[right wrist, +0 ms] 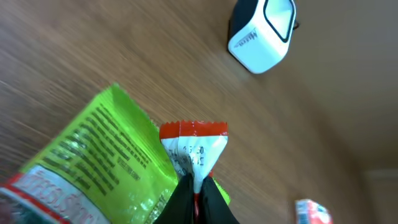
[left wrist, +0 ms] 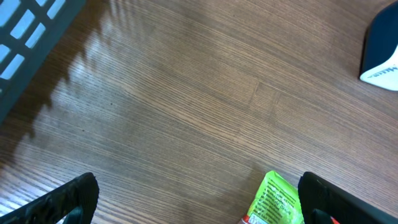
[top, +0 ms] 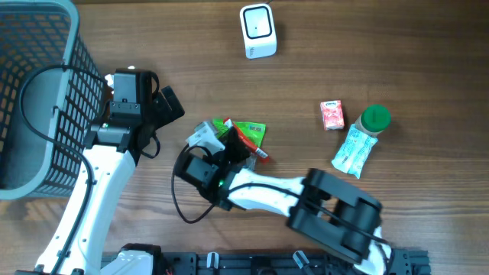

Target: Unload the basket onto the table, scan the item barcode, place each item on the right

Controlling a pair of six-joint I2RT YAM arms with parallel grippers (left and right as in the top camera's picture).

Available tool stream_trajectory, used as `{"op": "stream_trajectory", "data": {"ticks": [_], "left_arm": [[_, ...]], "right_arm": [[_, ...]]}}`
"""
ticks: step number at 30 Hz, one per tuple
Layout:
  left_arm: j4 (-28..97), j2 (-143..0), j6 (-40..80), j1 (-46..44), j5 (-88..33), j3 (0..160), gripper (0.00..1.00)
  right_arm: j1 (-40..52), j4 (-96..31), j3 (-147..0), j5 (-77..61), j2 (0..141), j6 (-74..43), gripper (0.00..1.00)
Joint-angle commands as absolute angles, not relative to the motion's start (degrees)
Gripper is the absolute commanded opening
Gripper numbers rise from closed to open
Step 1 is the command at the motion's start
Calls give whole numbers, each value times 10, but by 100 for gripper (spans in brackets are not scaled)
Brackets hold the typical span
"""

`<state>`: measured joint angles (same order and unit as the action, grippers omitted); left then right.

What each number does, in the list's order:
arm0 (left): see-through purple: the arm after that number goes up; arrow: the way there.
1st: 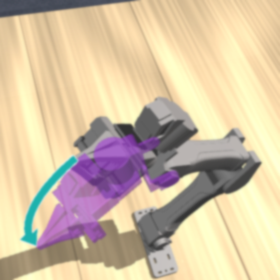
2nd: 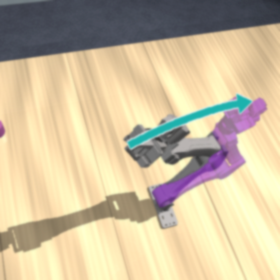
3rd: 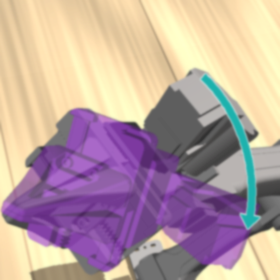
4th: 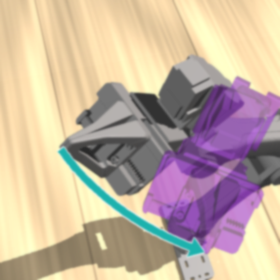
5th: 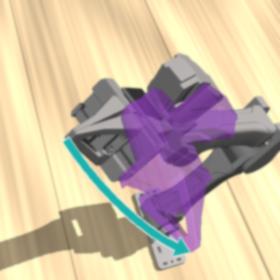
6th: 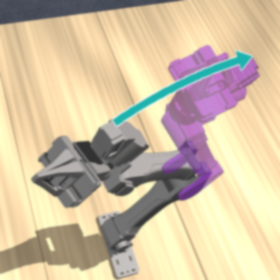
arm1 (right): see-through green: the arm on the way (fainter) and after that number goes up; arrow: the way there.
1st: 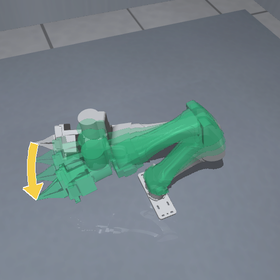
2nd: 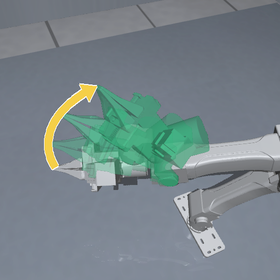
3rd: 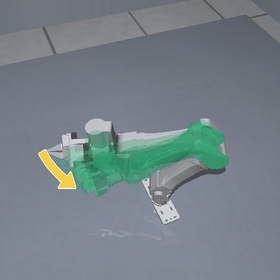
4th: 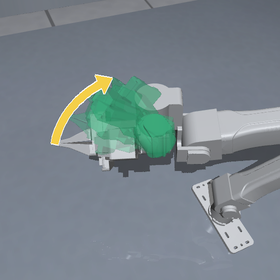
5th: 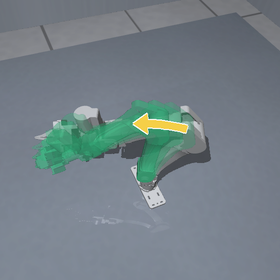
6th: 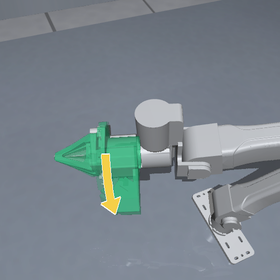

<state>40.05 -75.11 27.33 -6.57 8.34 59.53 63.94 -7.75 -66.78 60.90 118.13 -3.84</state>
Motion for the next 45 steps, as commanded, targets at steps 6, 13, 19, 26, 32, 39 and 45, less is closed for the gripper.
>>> {"op": "stream_trajectory", "data": {"ticks": [6,13,19,26,32,39,45], "left_arm": [[400,-752,272,-62,89,600,100],[400,-752,272,-62,89,600,100],[401,-752,272,-62,89,600,100],[400,-752,272,-62,89,600,100],[401,-752,272,-62,89,600,100],[400,-752,272,-62,89,600,100],[400,-752,272,-62,89,600,100]], "right_arm": [[639,-68,-672,471,1191,9,9],[637,-67,-672,466,1186,-16,17],[621,-71,-672,325,1121,-17,27],[610,-102,-672,247,1058,-66,29],[534,-178,-695,74,1044,-75,40],[438,-189,-706,-48,1048,-43,49],[408,-247,-706,-79,1049,0,46]]}}
